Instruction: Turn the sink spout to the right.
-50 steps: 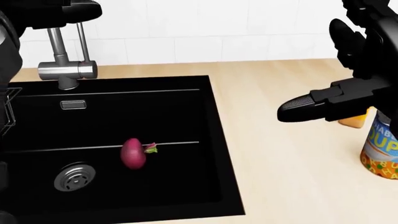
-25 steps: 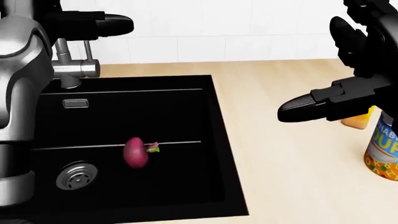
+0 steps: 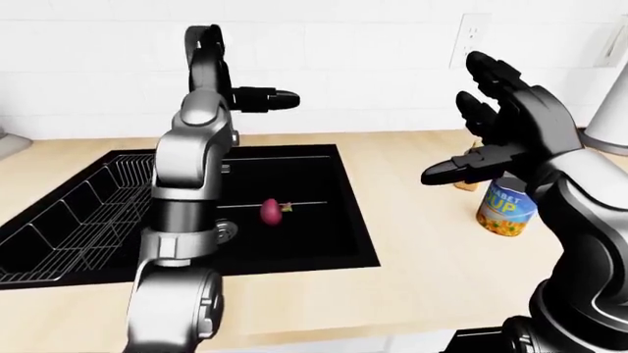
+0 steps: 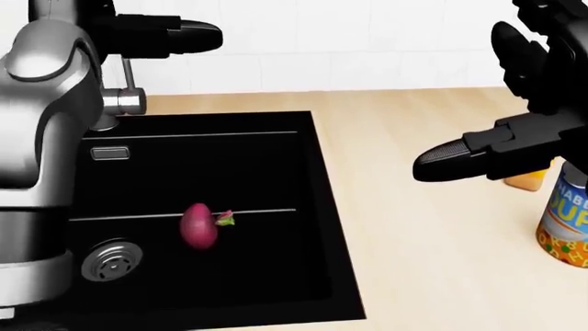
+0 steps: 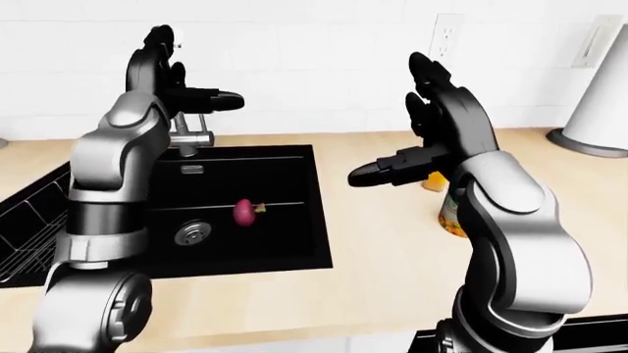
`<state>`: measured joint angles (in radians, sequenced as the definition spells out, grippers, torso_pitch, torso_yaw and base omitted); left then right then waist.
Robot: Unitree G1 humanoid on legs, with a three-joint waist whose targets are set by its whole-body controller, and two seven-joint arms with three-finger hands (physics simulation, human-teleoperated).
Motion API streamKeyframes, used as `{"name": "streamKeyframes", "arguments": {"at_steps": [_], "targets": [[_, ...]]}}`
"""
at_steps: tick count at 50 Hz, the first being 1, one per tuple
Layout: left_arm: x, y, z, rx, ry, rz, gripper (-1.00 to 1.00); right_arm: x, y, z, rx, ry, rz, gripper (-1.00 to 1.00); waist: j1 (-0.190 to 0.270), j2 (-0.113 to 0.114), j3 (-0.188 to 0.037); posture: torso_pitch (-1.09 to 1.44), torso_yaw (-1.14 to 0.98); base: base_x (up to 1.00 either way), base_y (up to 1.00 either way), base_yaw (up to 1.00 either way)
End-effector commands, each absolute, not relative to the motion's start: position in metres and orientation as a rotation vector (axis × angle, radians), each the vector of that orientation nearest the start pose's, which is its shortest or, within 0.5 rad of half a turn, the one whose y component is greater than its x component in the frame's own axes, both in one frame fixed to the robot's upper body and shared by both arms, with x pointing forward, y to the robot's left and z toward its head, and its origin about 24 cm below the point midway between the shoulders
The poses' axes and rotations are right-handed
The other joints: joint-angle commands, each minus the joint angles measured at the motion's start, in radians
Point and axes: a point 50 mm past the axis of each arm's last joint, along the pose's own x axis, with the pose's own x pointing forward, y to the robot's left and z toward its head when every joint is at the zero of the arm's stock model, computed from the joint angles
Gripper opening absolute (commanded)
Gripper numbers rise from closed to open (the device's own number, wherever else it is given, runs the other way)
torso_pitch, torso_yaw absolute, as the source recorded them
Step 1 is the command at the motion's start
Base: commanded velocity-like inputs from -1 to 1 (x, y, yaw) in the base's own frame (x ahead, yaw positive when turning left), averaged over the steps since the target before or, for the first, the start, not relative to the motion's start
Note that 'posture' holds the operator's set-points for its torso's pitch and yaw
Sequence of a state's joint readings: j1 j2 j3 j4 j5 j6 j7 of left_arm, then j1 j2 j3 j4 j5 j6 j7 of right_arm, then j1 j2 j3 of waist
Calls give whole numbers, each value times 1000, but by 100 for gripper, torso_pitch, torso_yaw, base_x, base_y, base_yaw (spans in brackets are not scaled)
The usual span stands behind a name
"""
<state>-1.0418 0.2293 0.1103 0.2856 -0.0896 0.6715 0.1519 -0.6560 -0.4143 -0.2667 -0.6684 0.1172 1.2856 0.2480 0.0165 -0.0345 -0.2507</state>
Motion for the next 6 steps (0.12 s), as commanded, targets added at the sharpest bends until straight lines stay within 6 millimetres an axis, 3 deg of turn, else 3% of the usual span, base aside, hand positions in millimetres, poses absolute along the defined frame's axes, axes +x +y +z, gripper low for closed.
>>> {"name": "streamKeyframes", "arguments": {"at_steps": [1,6], "targets": [[382,148,281,87,-182,97,100,264,-198,271,-223,-134,65,100,0,-2,-12,-36,0,0,0,0],[388,142,274,96,-166,90,100,265,-198,272,-222,-134,65,100,1,-4,-12,-36,0,0,0,0]]}}
